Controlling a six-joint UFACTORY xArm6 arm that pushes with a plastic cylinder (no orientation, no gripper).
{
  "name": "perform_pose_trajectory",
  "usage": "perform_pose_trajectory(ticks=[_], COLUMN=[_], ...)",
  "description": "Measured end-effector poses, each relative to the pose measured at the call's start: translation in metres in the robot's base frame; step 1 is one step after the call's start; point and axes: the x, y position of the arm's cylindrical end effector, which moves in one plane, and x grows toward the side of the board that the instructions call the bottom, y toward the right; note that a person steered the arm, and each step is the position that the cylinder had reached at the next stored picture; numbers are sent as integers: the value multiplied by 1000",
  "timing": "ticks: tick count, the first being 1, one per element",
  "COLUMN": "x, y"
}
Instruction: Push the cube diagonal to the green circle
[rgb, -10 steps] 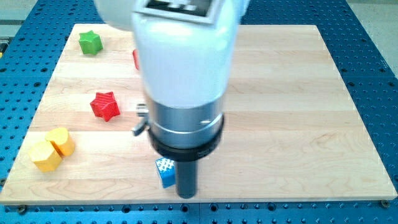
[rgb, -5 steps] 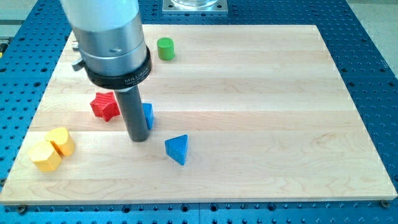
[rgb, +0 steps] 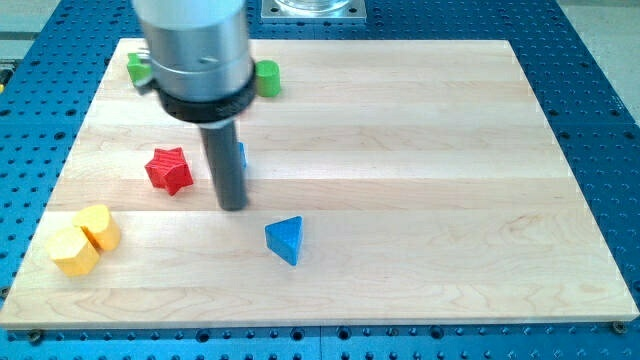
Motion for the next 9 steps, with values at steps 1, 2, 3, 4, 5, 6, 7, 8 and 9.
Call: perform_pose_trajectory(ticks=[1,2,3,4,5,6,7,8,9], x=[-52,-109,-170,-138,-180,-187,-170,-197,-212], y=[5,53,79,86,108,107,152,175,171])
